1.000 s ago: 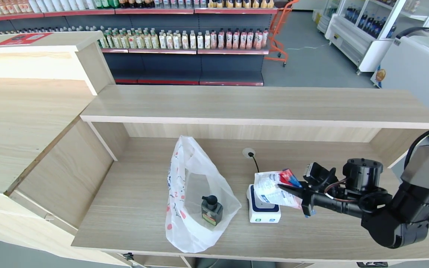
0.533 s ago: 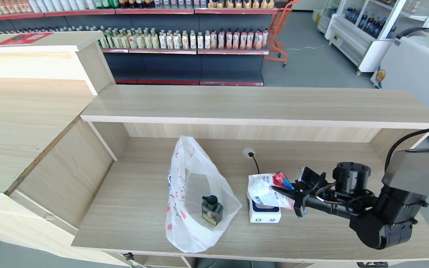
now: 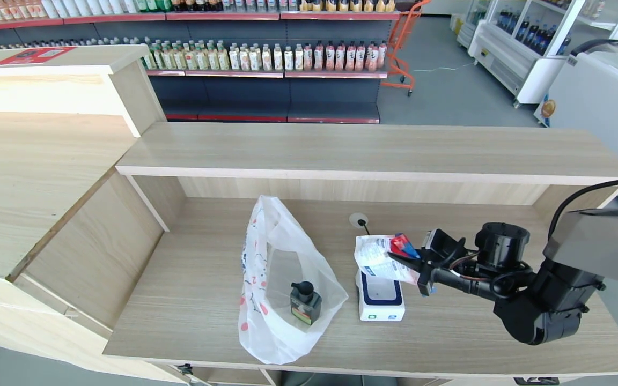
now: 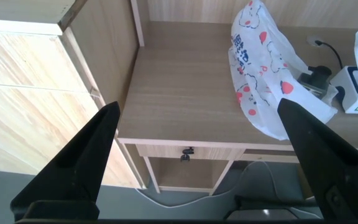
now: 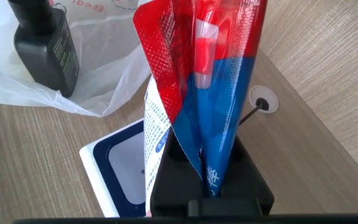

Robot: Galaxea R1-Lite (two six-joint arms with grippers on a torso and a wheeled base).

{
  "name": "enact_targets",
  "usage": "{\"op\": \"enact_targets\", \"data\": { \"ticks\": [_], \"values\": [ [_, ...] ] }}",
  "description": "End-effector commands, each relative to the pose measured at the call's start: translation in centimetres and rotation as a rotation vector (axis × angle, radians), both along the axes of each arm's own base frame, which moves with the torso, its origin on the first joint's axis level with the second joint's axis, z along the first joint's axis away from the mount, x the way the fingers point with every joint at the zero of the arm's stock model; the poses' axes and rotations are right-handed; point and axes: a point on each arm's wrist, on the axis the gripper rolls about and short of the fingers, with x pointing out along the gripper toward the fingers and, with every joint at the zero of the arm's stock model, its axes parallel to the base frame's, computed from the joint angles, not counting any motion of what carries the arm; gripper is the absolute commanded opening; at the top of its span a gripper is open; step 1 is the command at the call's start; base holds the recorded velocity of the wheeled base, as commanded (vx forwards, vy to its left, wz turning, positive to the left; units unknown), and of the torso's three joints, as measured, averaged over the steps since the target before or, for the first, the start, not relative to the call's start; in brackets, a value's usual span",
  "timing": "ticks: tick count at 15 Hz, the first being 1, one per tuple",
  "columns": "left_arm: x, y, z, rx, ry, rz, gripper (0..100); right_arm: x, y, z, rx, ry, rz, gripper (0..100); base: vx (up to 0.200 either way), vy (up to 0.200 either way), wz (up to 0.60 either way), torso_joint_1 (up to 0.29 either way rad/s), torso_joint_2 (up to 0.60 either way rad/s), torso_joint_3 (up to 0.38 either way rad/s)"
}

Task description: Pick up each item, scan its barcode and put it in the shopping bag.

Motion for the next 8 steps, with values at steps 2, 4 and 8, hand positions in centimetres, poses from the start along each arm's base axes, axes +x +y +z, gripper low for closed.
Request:
{"op": "enact_targets", "data": {
  "ticks": [2, 4, 8],
  "values": [
    [0.00, 0.00, 0.00, 0.000, -0.001, 0.001, 100, 0.04, 0.03, 0.62, 0.004, -0.021, 0.002, 0, 0.000, 0.000, 0.00, 0.000, 0.00, 0.000],
    [0.00, 0.00, 0.00, 0.000, -0.001, -0.001, 100, 0.02, -0.03, 0.65, 0.003, -0.022, 0.000, 0, 0.000, 0.000, 0.00, 0.000, 0.00, 0.000],
    [0.00, 0.00, 0.00, 0.000, -0.001, 0.001, 100, -0.32, -0.21, 0.36, 0.001, -0.009, -0.003, 0, 0.000, 0.000, 0.00, 0.000, 0.00, 0.000]
  ]
}}
